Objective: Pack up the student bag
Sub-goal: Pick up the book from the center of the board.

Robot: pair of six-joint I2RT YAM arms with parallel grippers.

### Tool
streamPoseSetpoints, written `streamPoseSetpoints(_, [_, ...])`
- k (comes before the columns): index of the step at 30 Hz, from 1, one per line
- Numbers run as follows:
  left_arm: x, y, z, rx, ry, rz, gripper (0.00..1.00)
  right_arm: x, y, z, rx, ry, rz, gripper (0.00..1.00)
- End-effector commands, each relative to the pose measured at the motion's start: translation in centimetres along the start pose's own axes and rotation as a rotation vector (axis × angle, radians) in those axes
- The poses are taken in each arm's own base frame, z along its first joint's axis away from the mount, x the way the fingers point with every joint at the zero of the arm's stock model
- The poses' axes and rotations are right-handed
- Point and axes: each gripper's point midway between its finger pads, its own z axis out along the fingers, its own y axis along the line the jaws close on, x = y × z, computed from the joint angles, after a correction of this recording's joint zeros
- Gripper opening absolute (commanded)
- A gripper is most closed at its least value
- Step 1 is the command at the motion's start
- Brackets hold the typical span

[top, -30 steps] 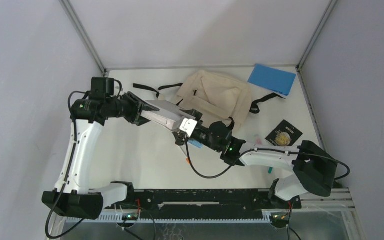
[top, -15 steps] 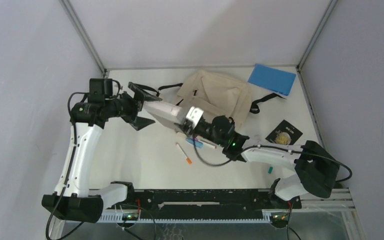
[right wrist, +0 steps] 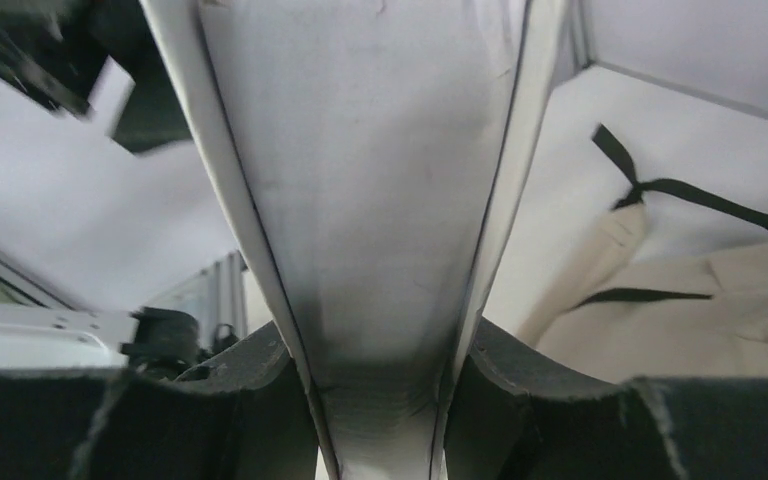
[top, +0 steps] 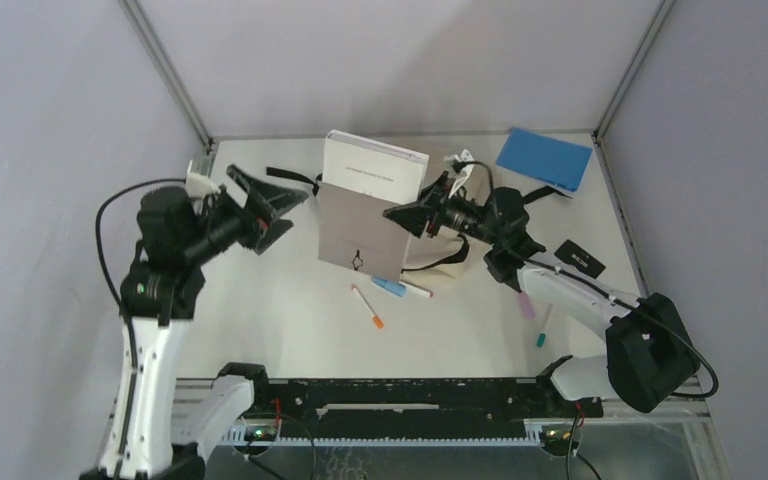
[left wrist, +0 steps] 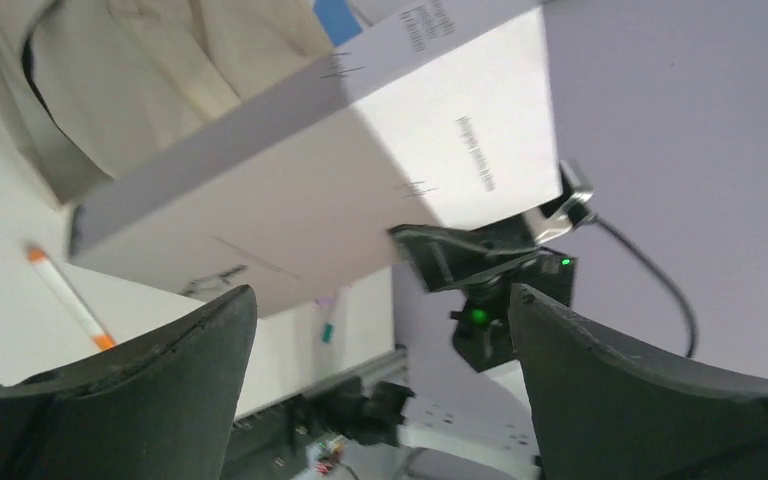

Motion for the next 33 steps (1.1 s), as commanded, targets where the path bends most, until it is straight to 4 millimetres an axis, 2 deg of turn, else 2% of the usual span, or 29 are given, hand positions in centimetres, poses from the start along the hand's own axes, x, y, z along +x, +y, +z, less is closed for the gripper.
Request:
streamPoseSetpoints(1, [-1.3,0.1,-1.3,0.135,-0.206,0.241,1.0,-5.8,3.7,-1.2,-0.177,-0.154,0.08,0.31])
streamPoseSetpoints(5, [1.3,2.3,-1.0,0.161,-0.121,0.331,1.0,-6.5,3.4,-1.4,-0.202,-0.179,0.152,0.31])
streamPoseSetpoints(14, [5.8,4.7,-0.5,0.317,0.008,0.37,1.0,-7.6,2.7,-1.5,-0.23,-0.227,0.282,0.3])
streamPoseSetpoints(19, [5.9,4.8,-0.7,0.348,-0.019,0.396,1.0,-8.5,1.2,-1.3,-0.194,-0.276,0.474,0.33])
streamPoseSetpoints(24, [5.9,4.0,-0.6,0.39,-0.011,0.365,1.0,-8.8,-0.7,-1.0,-0.172,-0.318,0.661,0.31])
streamPoseSetpoints(27, [5.9,3.5,-0.4,0.421,0.005,0.334,1.0,-9.1,-1.0,-0.8,-0.217,-0.336,0.742,0.3])
streamPoseSetpoints(33, [5.6,4.0,0.3,0.423,-0.004,0.284,1.0,-9.3,-1.0,-0.2,-0.292,-0.369,0.826,0.28])
